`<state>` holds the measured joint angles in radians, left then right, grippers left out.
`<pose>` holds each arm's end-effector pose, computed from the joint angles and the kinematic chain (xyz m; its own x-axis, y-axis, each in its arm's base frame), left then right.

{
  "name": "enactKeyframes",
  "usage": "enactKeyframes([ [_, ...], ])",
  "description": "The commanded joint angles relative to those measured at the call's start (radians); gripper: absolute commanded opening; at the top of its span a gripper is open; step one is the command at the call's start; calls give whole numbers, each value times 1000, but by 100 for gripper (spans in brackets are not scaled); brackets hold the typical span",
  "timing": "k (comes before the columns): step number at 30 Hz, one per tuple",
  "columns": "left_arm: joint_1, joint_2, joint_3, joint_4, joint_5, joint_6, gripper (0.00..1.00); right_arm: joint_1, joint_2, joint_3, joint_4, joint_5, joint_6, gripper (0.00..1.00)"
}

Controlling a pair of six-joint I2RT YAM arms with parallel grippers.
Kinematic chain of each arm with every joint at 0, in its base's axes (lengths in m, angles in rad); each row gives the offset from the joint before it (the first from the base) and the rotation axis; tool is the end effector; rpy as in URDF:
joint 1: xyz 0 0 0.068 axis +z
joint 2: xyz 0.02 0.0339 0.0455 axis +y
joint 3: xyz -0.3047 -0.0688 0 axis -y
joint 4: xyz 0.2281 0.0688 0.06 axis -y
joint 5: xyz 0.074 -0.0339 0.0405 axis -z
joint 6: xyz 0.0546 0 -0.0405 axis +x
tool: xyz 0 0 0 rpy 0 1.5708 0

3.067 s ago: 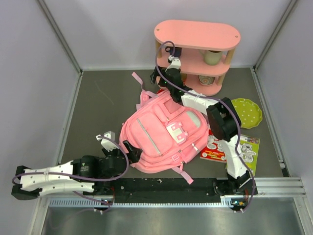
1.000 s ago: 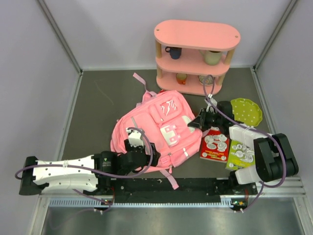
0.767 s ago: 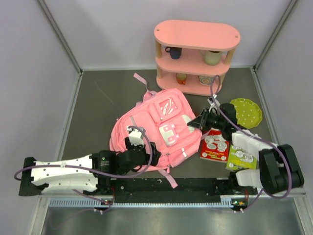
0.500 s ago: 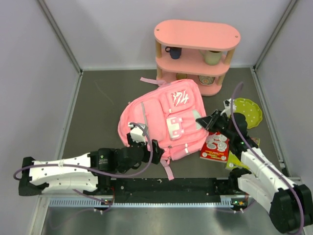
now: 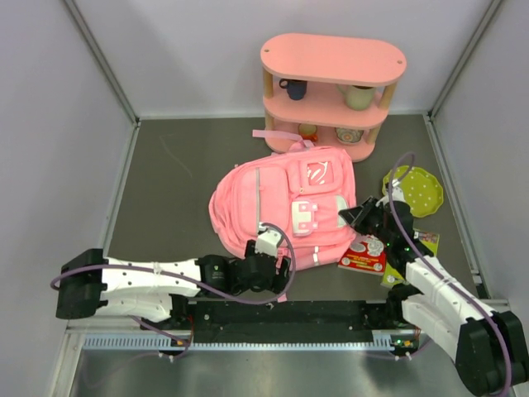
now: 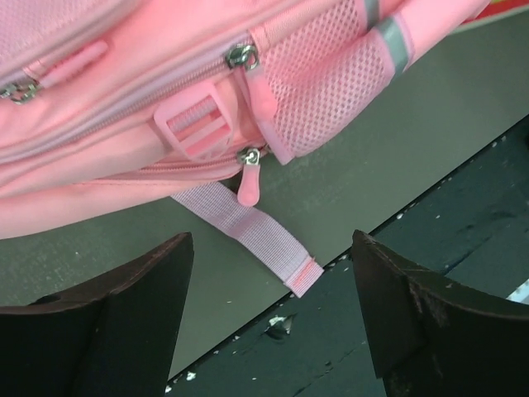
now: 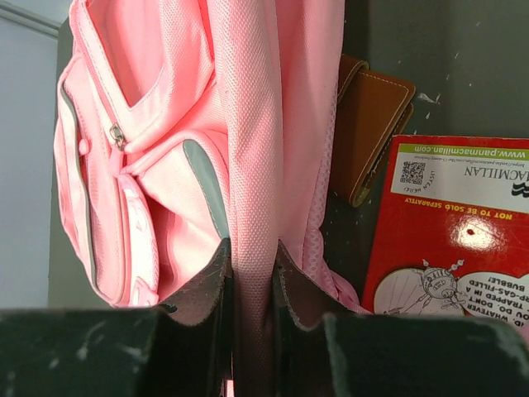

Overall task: Pack the student bag
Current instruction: Unzip the student bag at the center of the board.

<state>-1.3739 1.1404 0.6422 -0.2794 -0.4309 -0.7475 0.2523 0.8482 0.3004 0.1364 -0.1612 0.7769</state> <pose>0.0634 -0.2015 0.2474 -0.6668 0.1853 -0.7218 0.5175 0.8121 -0.2695 0.1544 0.0488 0.2233 -0.5487 0.5731 -0.6086 -0.0058 0.7254 0.6883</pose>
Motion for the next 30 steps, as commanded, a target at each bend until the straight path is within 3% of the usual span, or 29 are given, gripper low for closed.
enactKeyframes([
  [1, 1, -10, -67, 153, 41, 34, 80, -16, 11, 51, 108, 75, -11, 0],
  [5, 2, 13, -117, 261, 73, 31, 74, -16, 23, 55, 117, 55, -11, 0],
  [6, 3, 24, -124, 272, 75, 22, 66, -15, 22, 52, 117, 55, -10, 0],
  [8, 4, 65, -122, 310, 70, -1, 63, -16, 20, 54, 117, 52, -8, 0],
  [18, 41, 179, -102, 364, 47, -35, 66, -16, -27, 65, 69, 38, -11, 0],
  [23, 134, 160, -168, 479, 162, -9, 68, -15, -52, 63, 54, 37, -13, 0],
  [30, 180, 208, -171, 552, 293, 33, 61, -15, -55, 72, 38, 43, -16, 0],
])
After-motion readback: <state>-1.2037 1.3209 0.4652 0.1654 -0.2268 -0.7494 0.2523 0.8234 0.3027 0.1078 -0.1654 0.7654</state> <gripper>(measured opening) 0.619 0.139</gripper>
